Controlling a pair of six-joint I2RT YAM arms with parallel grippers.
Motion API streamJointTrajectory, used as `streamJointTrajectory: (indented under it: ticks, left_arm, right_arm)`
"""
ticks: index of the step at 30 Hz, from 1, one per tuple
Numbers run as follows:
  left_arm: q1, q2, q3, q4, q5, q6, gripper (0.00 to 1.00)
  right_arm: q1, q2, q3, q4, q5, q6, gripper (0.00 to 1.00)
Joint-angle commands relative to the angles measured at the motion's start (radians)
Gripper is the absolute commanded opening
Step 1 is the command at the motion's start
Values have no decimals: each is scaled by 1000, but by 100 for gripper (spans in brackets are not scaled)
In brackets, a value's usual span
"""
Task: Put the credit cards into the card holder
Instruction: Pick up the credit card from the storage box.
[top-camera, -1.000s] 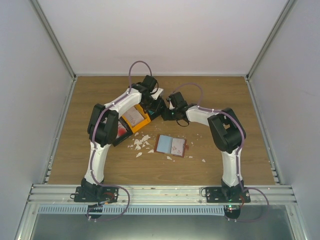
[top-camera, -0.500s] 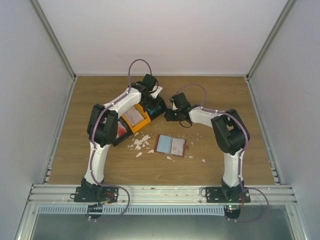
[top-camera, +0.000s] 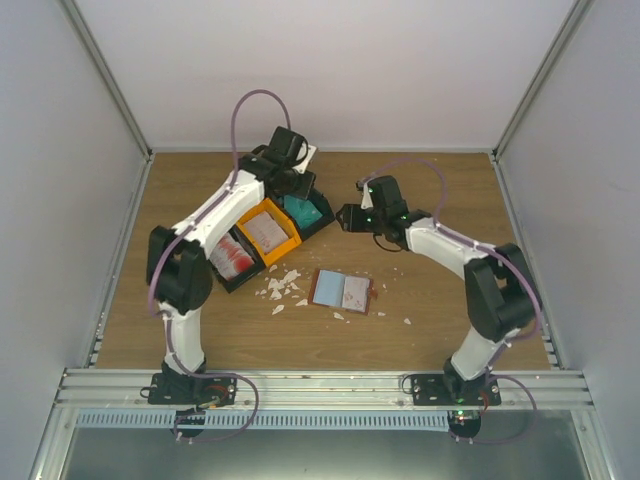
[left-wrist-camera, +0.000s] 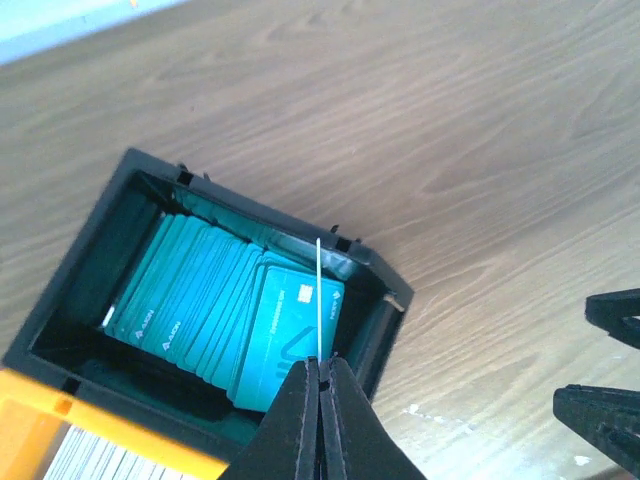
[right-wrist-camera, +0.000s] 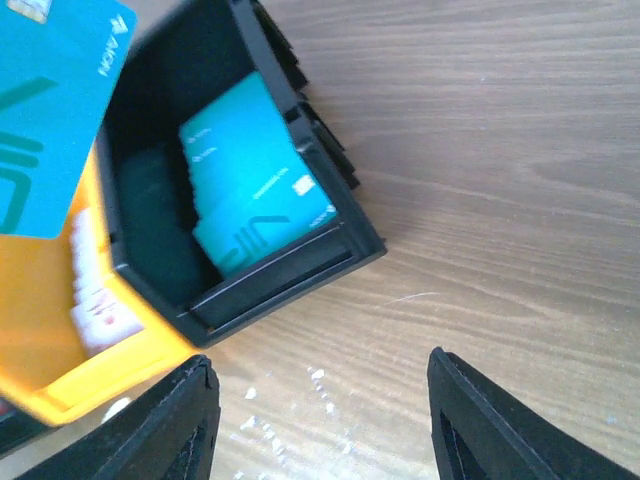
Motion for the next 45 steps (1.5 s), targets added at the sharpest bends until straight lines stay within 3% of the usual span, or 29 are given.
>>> streamJointTrajectory:
  ticks: [1,7,12,16,20,26,33,37,39,41,45]
  left_arm:
    - [-8,-162,-77,96,51,-78,0]
    - [-7,-380,-239,207,272,-251,0]
    - [-7,-516,-422,394,557,-475,0]
    - [-8,-591,-526,541,705,-627,0]
    - [-14,-637,-610,671,771,-727,0]
    - [-13,-662,-642,661,799,-722,0]
    - [-13,-690,-672,662,785,-713,0]
    - [-13,-688,-675,660,787,-708,0]
    - [-13,-687,-680,654,790,-705,1]
    - [-13,-687,-687,634,785,-693,10]
    - [-15,-688,-693,477,648,-605,46]
  right_arm:
    - [-54,-139,-89,99,-191,48,60]
    - [-75,-351,-230,259,-458,70,72]
    - [-76,-438,-303,394,-592,221,75]
    - [-58,-453,-331,527,-707,345,64]
    - [-34,-464,-342,559,-708,397,56]
    - [-32,-501,-395,659,-714,472,26]
    - [-25,-570,-474,741,-684,550,15]
    - [-20,-590,-507,774,-685,587,1]
    - [-18,-602,-527,812,-685,608,1]
    - [-18,-613,-528,790,-677,588,1]
    - [-19,-631,-496,549,-618,462,0]
